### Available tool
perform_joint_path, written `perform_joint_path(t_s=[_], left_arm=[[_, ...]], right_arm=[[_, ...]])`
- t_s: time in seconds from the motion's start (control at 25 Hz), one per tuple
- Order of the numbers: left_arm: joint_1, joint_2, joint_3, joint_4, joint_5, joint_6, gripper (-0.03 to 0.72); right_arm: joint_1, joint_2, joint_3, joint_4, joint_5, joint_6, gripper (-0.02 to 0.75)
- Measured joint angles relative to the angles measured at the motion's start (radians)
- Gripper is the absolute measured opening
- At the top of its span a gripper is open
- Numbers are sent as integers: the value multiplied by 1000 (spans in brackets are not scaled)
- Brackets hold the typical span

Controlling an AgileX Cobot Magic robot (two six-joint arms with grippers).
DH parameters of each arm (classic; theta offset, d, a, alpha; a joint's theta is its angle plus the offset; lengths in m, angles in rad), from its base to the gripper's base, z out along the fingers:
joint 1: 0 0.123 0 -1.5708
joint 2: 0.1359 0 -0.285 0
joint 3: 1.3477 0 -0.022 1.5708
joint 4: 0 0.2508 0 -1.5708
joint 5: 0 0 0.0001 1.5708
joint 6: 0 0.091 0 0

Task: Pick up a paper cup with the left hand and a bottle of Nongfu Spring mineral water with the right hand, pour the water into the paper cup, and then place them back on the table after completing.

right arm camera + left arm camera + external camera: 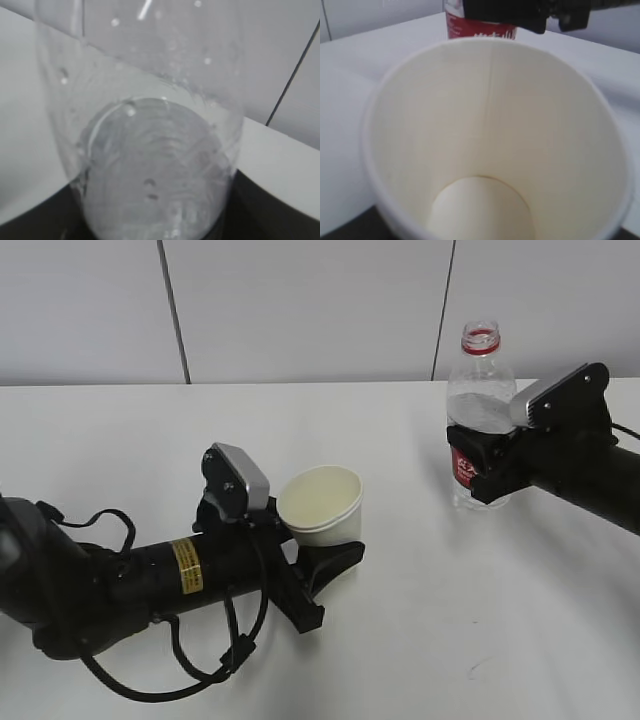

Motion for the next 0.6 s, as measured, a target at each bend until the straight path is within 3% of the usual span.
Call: perform_joint_path(t_s=[0.28,0.6], left_arm=[[-30,0,-88,17,54,-47,388],[-33,0,-134,39,118,-51,388]], right_arm=[[0,-30,0,-2,19,-139,389],[0,-32,0,-2,-13,-436,389]])
